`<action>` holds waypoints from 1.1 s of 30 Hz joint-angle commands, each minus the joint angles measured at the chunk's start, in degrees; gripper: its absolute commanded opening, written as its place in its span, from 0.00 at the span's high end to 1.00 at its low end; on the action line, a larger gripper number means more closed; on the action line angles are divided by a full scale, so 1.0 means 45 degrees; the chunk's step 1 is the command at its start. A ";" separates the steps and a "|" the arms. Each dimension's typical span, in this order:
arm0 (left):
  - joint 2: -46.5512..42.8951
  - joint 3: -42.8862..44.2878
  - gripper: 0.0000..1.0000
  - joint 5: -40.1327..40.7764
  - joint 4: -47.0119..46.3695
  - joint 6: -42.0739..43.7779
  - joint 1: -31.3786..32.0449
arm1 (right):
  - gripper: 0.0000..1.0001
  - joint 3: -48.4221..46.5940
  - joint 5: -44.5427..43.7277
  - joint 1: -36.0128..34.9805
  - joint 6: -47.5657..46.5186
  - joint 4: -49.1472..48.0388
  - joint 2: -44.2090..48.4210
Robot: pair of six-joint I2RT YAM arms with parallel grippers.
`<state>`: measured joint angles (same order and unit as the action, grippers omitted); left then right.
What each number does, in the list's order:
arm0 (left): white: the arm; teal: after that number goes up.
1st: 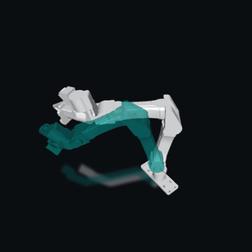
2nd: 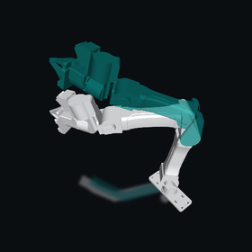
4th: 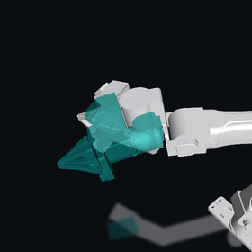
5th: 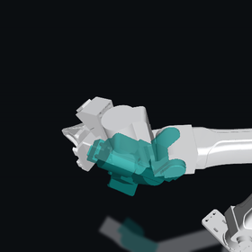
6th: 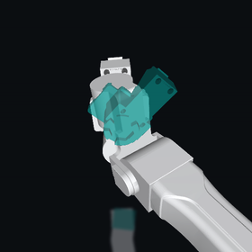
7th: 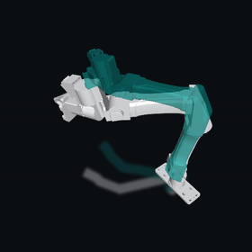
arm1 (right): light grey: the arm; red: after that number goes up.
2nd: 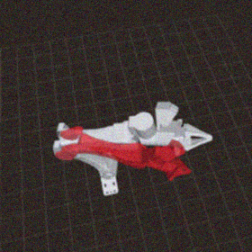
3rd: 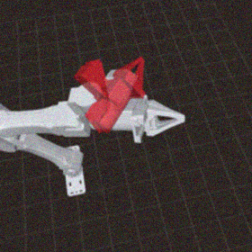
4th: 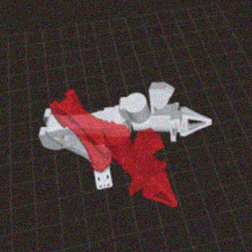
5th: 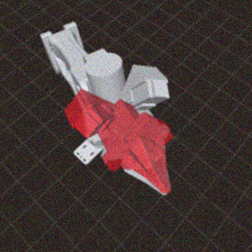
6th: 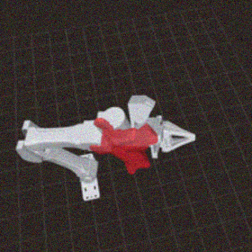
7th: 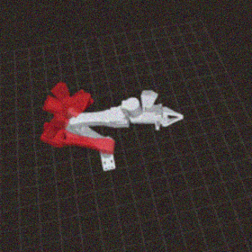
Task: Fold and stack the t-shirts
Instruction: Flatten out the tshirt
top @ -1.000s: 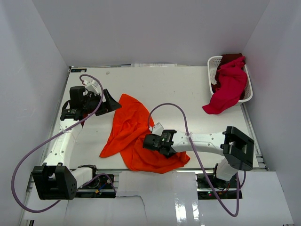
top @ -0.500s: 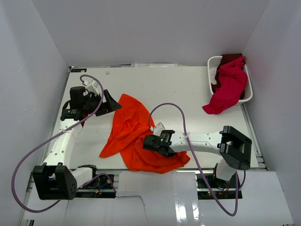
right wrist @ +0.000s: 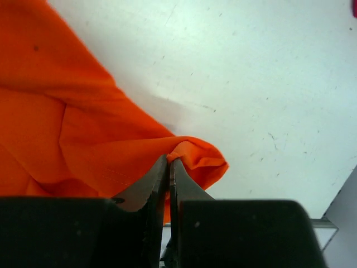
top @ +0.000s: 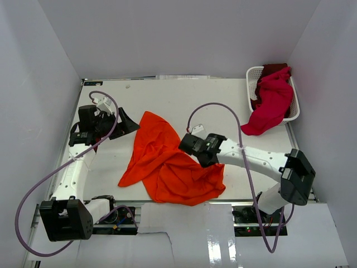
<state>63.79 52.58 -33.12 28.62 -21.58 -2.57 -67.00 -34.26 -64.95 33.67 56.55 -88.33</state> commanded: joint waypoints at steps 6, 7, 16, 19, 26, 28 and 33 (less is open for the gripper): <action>-0.0738 -0.0336 0.07 -0.0118 0.0007 -0.0086 -0.0250 | 0.92 -0.1398 0.1401 0.3356 -0.2810 -0.1648 0.0529; -0.0777 -0.0375 0.07 -0.0178 -0.0032 -0.0125 -0.0250 | 0.92 -0.1574 0.1770 0.3977 -0.3027 -0.1843 0.0432; -0.1265 -0.0961 0.07 -0.0510 -0.0032 0.0069 -0.0250 | 0.92 -0.3761 0.3628 0.7962 -0.4376 -0.2919 -0.1326; -0.1382 -0.1039 0.07 -0.0588 -0.0013 0.0089 -0.0250 | 0.92 -0.4426 0.3979 0.9212 -0.4455 -0.2939 -0.1717; -0.1461 -0.1332 0.07 -0.0803 -0.0090 0.0245 -0.0250 | 0.92 -0.5597 0.4762 1.1131 -0.4533 -0.3115 -0.3023; -0.1480 -0.1487 0.07 -0.0997 -0.0091 0.0246 -0.0250 | 0.92 -0.5890 0.4859 1.1560 -0.4514 -0.3212 -0.3318; -0.1422 -0.1762 0.07 -0.1877 -0.0228 0.0421 -0.0250 | 0.92 -0.6810 0.5309 1.2050 -0.4494 -0.3427 -0.4431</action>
<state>58.50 45.10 -37.71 28.32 -20.91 -3.31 -93.67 -12.34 -11.33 14.35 43.24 -106.52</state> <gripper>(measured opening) 0.925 0.086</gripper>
